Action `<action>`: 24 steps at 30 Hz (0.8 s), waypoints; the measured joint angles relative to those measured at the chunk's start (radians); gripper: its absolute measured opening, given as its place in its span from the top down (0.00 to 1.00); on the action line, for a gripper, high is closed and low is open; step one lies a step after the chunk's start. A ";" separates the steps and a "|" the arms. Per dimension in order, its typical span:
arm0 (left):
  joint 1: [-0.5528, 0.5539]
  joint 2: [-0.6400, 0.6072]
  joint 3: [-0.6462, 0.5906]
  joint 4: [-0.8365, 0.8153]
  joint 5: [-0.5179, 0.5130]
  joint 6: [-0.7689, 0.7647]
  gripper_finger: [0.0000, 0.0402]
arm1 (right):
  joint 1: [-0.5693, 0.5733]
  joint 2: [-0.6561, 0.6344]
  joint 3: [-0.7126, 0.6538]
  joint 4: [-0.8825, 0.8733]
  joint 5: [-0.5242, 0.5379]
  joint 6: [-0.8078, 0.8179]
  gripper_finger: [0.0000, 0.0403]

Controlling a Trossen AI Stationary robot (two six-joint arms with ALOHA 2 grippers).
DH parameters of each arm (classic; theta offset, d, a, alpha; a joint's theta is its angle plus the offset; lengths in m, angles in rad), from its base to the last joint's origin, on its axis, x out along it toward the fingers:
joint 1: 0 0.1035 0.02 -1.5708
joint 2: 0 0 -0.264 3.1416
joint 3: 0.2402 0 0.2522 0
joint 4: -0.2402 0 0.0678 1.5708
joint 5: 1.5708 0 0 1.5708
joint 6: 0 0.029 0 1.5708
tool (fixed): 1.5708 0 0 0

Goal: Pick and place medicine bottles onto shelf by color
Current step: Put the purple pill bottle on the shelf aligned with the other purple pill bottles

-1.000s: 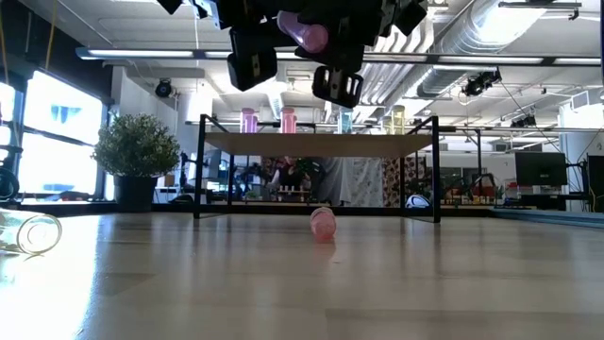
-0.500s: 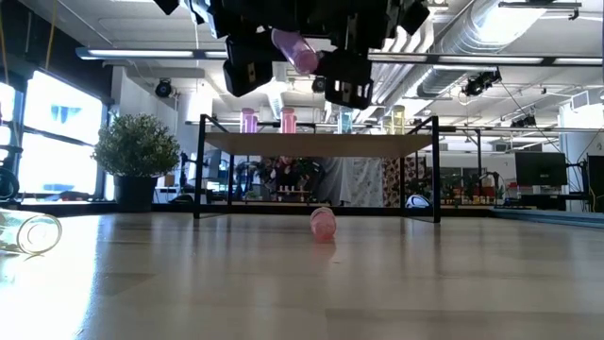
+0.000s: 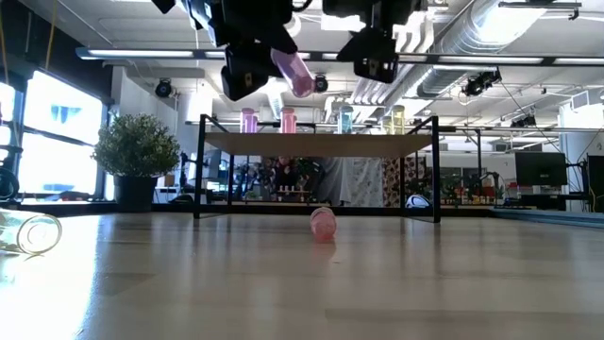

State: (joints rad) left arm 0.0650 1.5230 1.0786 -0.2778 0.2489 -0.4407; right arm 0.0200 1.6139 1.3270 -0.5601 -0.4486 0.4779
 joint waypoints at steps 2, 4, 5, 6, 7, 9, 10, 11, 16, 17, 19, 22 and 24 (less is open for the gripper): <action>0.004 0.000 0.000 -0.004 -0.012 0.007 0.71 | 0.000 -0.023 0.000 -0.029 0.043 -0.001 0.53; 0.012 0.000 0.000 -0.019 -0.027 0.007 0.71 | 0.000 -0.051 0.000 -0.052 0.082 -0.005 0.53; 0.017 0.000 0.000 -0.028 -0.035 0.008 0.71 | 0.000 -0.069 0.000 -0.060 0.104 -0.008 0.53; 0.022 0.001 -0.001 -0.034 -0.044 0.008 0.71 | -0.001 -0.081 0.001 -0.074 0.123 -0.011 0.53; 0.030 0.001 -0.001 -0.041 -0.051 0.008 0.71 | -0.001 -0.093 0.001 -0.084 0.144 -0.014 0.53; 0.047 0.001 -0.001 -0.059 -0.055 0.021 0.71 | -0.001 -0.116 0.001 -0.105 0.191 -0.029 0.53; 0.057 0.001 -0.001 -0.069 -0.056 0.028 0.71 | -0.001 -0.130 0.001 -0.113 0.213 -0.036 0.53; 0.067 -0.001 -0.001 -0.082 -0.056 0.033 0.71 | -0.001 -0.143 0.001 -0.117 0.234 -0.041 0.53; 0.118 -0.030 -0.001 -0.143 -0.089 0.068 0.71 | -0.016 -0.203 0.001 -0.129 0.327 -0.067 0.53; 0.127 -0.041 -0.002 -0.156 -0.101 0.076 0.71 | -0.021 -0.216 0.001 -0.129 0.345 -0.075 0.53; 0.147 -0.069 -0.002 -0.185 -0.126 0.087 0.71 | -0.034 -0.239 0.001 -0.131 0.385 -0.093 0.53; 0.176 -0.112 -0.002 -0.228 -0.167 0.103 0.71 | -0.059 -0.266 0.002 -0.131 0.448 -0.102 0.53; 0.197 -0.146 -0.002 -0.262 -0.202 0.120 0.71 | -0.077 -0.282 0.002 -0.131 0.479 -0.100 0.53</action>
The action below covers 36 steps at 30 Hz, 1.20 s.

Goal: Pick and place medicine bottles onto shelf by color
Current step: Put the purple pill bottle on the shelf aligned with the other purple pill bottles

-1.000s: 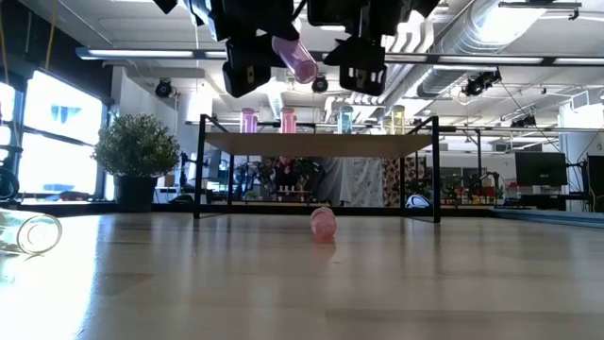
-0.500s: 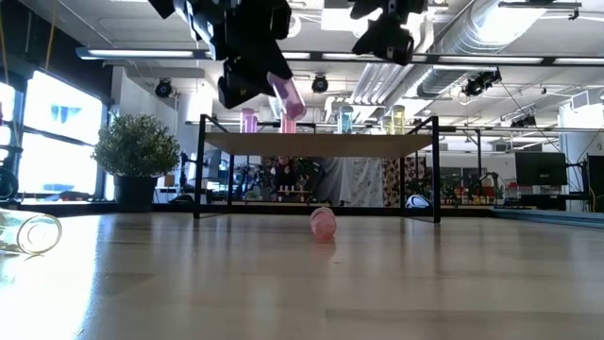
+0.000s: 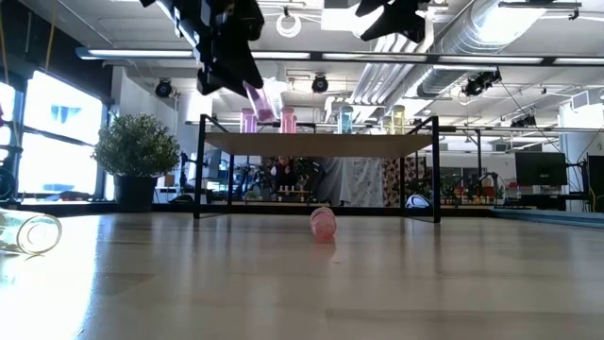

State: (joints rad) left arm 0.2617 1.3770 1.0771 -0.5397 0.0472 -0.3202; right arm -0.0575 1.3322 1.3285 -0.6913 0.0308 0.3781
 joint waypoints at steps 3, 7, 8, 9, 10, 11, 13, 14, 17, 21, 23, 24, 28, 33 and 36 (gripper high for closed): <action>0.033 -0.054 0.000 -0.033 -0.042 0.032 0.71 | -0.028 -0.013 0.000 0.000 0.037 0.005 0.53; 0.084 -0.121 0.010 -0.080 -0.081 0.090 0.71 | -0.061 -0.017 0.000 0.001 0.053 0.006 0.53; 0.100 -0.132 0.023 -0.109 -0.094 0.108 0.71 | -0.069 -0.017 0.000 0.000 0.053 0.009 0.53; 0.114 -0.142 0.039 -0.142 -0.108 0.131 0.71 | -0.078 -0.017 0.000 0.000 0.054 0.017 0.53; 0.129 -0.149 0.059 -0.170 -0.124 0.157 0.71 | -0.087 -0.017 0.000 0.000 0.055 0.026 0.53; 0.143 -0.154 0.083 -0.193 -0.143 0.185 0.71 | -0.095 -0.017 0.000 0.000 0.055 0.034 0.53; 0.173 -0.155 0.133 -0.238 -0.182 0.242 0.71 | -0.111 -0.017 0.000 0.000 0.063 0.044 0.53; 0.190 -0.154 0.158 -0.260 -0.195 0.271 0.71 | -0.117 -0.017 0.000 0.000 0.074 0.051 0.53; 0.235 -0.138 0.223 -0.292 -0.204 0.346 0.71 | -0.137 -0.017 0.000 0.000 0.105 0.070 0.53; 0.273 -0.104 0.278 -0.336 -0.205 0.434 0.71 | -0.163 -0.017 0.000 0.000 0.125 0.097 0.53; 0.283 -0.083 0.294 -0.345 -0.205 0.473 0.71 | -0.173 -0.017 0.000 0.000 0.125 0.097 0.53; 0.284 -0.070 0.300 -0.350 -0.203 0.487 0.71 | -0.176 -0.017 0.000 0.000 0.125 0.099 0.53; 0.283 -0.019 0.321 -0.362 -0.167 0.534 0.71 | -0.193 -0.017 0.000 -0.001 0.125 0.120 0.53; 0.283 0.061 0.320 -0.393 -0.153 0.572 0.71 | -0.205 -0.017 0.000 -0.001 0.125 0.120 0.53; 0.283 0.098 0.320 -0.429 -0.153 0.587 0.71 | -0.209 -0.017 0.000 0.000 0.125 0.120 0.53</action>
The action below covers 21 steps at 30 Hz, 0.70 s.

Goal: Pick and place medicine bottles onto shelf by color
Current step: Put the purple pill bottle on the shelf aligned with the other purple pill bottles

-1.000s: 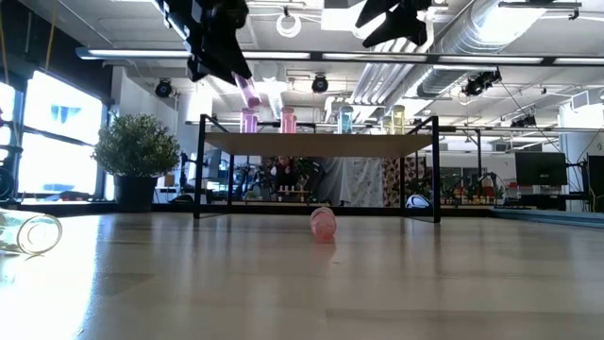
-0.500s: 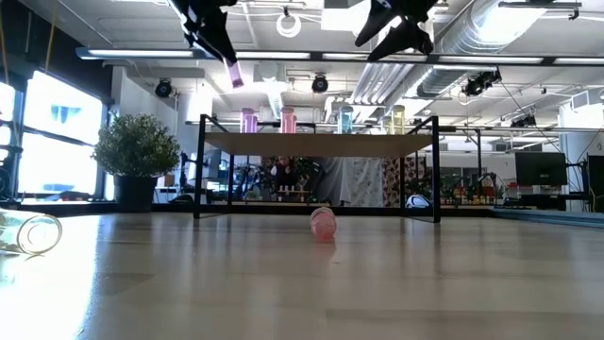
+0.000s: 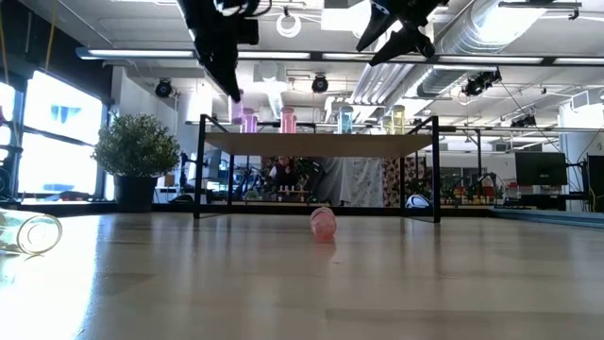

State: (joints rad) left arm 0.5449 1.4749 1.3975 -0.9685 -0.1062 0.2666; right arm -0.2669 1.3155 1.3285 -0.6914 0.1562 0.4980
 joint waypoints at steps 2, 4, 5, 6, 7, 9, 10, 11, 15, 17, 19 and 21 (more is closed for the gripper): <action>0.000 0.020 0.000 -0.009 -0.005 0.014 0.71 | -0.002 0.000 0.000 0.000 0.001 0.000 0.53; 0.000 0.031 0.000 -0.008 -0.007 0.022 0.71 | -0.002 0.000 0.000 0.000 0.019 0.003 0.53; 0.000 0.035 0.000 -0.006 -0.007 0.030 0.71 | -0.002 0.000 0.000 0.000 0.031 0.003 0.53; 0.000 0.039 0.000 -0.005 -0.007 0.035 0.71 | -0.002 0.000 0.000 0.000 0.038 0.003 0.53; 0.000 0.042 0.000 -0.005 -0.008 0.042 0.71 | -0.002 0.000 0.000 0.000 0.044 0.003 0.53; 0.000 0.047 0.000 -0.004 -0.010 0.058 0.71 | -0.002 0.000 0.000 0.000 0.045 0.003 0.53; 0.000 0.049 0.000 0.000 -0.010 0.059 0.71 | -0.002 0.000 0.000 0.000 0.045 0.003 0.53; 0.000 0.050 0.000 0.002 -0.011 0.059 0.71 | -0.002 0.000 0.000 0.000 0.045 0.003 0.53; 0.005 0.051 0.000 0.019 -0.010 0.059 0.71 | -0.002 0.000 0.000 0.000 0.045 0.003 0.53; 0.006 0.052 0.000 0.029 -0.015 0.059 0.71 | -0.002 0.000 0.000 0.000 0.045 0.003 0.53; 0.006 0.052 0.000 0.029 -0.017 0.060 0.71 | -0.002 0.000 0.000 0.000 0.045 0.003 0.53; 0.006 0.052 0.000 0.029 -0.017 0.060 0.71 | -0.002 0.000 0.000 0.000 0.045 0.003 0.53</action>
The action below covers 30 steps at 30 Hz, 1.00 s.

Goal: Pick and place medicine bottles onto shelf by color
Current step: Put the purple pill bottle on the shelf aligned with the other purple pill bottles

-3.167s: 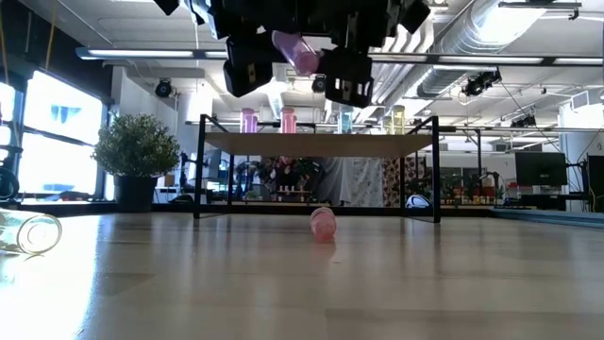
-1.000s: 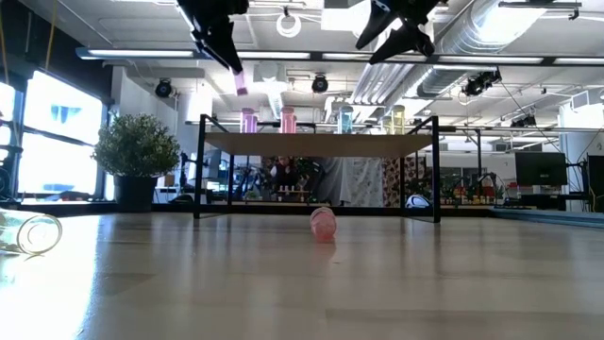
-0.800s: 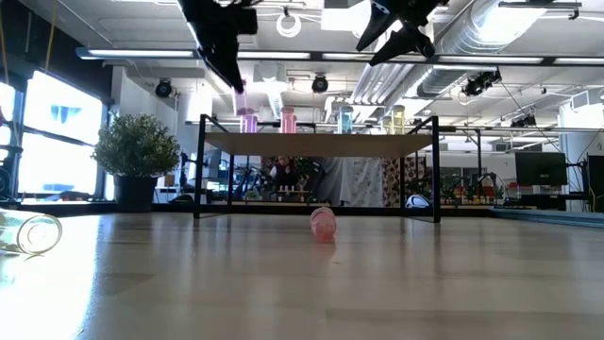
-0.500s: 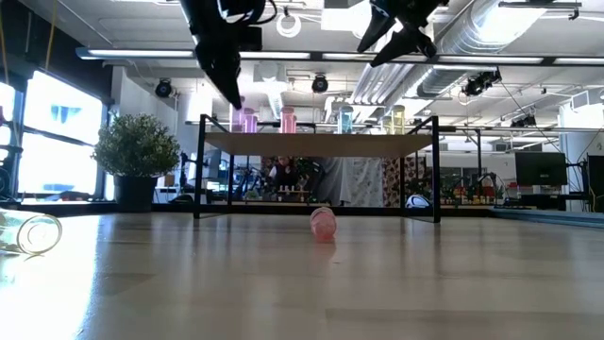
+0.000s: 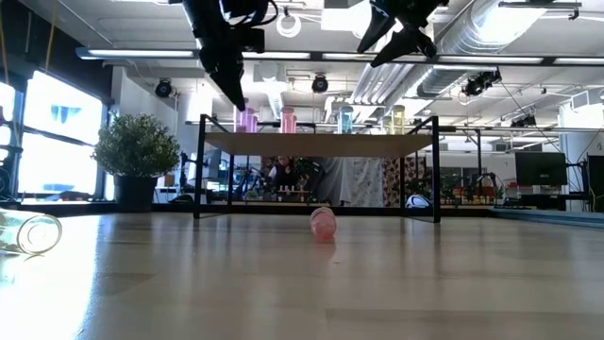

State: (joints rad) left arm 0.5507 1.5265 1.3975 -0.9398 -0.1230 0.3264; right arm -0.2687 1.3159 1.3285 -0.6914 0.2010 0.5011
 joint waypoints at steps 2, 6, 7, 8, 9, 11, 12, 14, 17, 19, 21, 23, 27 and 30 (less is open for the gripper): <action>0.000 0.000 0.000 -0.006 0.007 0.000 0.71 | 0.000 0.000 0.000 0.000 0.000 0.000 0.53; 0.000 0.000 0.000 -0.007 0.025 -0.006 0.71 | 0.000 0.000 0.000 0.000 0.000 0.008 0.53; 0.000 0.000 0.000 -0.007 0.025 -0.006 0.71 | 0.000 0.000 0.000 0.000 0.000 0.018 0.53; 0.000 0.000 0.000 -0.006 0.024 -0.006 0.71 | 0.000 0.000 0.000 0.000 -0.001 0.019 0.53; 0.000 0.000 0.000 -0.006 0.024 -0.006 0.71 | 0.000 0.000 0.000 0.000 -0.001 0.019 0.53; 0.000 0.006 0.000 -0.001 0.024 -0.008 0.71 | 0.000 0.000 0.000 0.000 -0.001 0.018 0.53; 0.000 0.009 0.000 0.000 0.023 -0.009 0.71 | 0.000 0.000 0.000 0.000 -0.001 0.019 0.53; 0.000 0.013 0.002 0.002 0.015 -0.009 0.71 | 0.000 0.000 0.000 0.000 -0.001 0.019 0.53; 0.004 0.014 0.002 0.002 0.003 -0.009 0.71 | 0.000 0.000 0.000 0.000 -0.001 0.019 0.53; 0.005 0.014 0.002 0.002 0.001 -0.009 0.71 | 0.000 0.000 0.000 0.000 -0.001 0.019 0.53; 0.006 0.013 0.002 0.001 -0.001 -0.010 0.71 | 0.000 0.000 0.000 -0.001 -0.001 0.019 0.53; 0.006 0.013 0.002 -0.001 -0.001 -0.009 0.71 | 0.000 0.000 0.000 -0.001 -0.002 0.019 0.53; 0.006 0.013 0.002 -0.002 0.020 -0.009 0.71 | 0.000 0.000 0.000 -0.006 -0.002 0.019 0.53; 0.007 0.012 0.001 -0.003 0.030 -0.009 0.70 | 0.000 0.000 0.000 -0.008 -0.002 0.019 0.53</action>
State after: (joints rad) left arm 0.5575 1.5389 1.3987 -0.9426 -0.0930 0.3173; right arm -0.2684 1.3163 1.3285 -0.6994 0.1986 0.5198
